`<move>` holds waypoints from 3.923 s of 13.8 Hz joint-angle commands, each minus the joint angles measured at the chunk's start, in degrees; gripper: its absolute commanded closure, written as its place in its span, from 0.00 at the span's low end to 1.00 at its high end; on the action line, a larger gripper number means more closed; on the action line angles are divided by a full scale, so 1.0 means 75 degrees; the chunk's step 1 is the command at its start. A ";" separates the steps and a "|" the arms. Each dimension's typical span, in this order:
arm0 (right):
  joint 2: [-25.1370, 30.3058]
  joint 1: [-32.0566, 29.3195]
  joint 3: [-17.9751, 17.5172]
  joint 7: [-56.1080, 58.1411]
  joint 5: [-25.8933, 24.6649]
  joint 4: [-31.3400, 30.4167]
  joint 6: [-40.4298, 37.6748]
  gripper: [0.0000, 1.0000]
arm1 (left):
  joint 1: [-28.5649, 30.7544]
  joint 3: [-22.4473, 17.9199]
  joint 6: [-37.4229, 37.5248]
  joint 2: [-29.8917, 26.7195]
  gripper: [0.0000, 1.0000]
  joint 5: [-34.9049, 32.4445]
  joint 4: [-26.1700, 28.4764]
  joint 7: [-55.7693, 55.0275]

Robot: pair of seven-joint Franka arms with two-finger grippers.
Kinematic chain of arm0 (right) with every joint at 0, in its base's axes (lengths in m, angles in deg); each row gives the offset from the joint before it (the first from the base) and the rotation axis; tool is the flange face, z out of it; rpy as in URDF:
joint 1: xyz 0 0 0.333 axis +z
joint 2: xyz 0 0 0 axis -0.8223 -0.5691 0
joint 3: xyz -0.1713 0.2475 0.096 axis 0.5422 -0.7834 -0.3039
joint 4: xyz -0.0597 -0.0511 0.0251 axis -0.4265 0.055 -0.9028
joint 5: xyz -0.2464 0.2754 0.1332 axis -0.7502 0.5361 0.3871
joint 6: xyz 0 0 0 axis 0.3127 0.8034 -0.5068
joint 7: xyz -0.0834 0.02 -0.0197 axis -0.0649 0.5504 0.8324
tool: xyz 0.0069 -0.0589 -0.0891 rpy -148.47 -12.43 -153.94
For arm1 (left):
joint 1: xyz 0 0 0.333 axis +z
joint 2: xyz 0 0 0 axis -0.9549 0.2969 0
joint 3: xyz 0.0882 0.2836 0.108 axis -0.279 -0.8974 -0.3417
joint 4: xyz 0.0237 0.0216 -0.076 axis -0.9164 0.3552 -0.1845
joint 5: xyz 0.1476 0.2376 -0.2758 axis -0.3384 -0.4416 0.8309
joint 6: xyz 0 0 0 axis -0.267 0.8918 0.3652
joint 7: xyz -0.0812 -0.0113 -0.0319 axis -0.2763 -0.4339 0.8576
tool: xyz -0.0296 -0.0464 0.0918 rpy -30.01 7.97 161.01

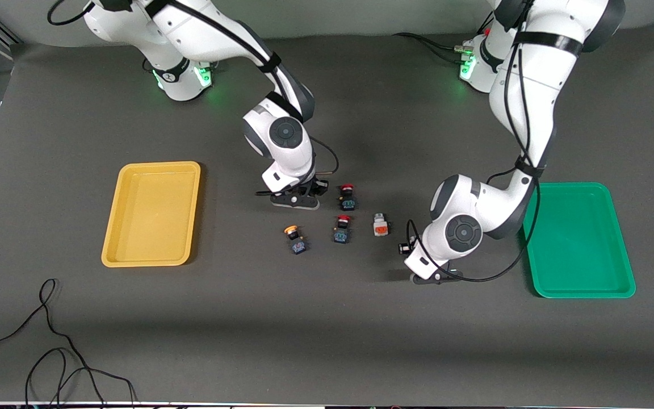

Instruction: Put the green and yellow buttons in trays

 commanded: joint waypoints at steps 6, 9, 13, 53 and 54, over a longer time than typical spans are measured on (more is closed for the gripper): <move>0.1810 -0.0666 0.1382 0.2358 0.0387 0.1920 -0.4314 0.87 | 0.1141 -0.0329 0.5028 -0.2352 1.00 -0.0022 -0.1584 0.0803; 0.2197 -0.0703 0.3090 0.4769 0.0447 0.1395 -0.4493 0.87 | 0.2149 -0.0341 0.5923 -0.2435 1.00 -0.0034 -0.2079 0.2101; 0.2281 -0.0703 0.5517 0.8603 0.0751 0.0445 -0.3873 0.87 | 0.3123 -0.0352 0.6066 -0.2447 1.00 -0.0851 -0.1823 0.3532; -0.1457 0.1313 0.4105 0.5153 0.3201 0.3960 -0.3791 0.00 | 0.0714 0.0819 0.2157 -0.1677 0.04 -0.0491 -0.0216 -0.1347; -0.1562 0.1383 0.4023 0.5142 0.3201 0.3912 -0.3557 0.00 | 0.0432 0.0820 0.1711 -0.1337 0.04 -0.0491 -0.0216 -0.1699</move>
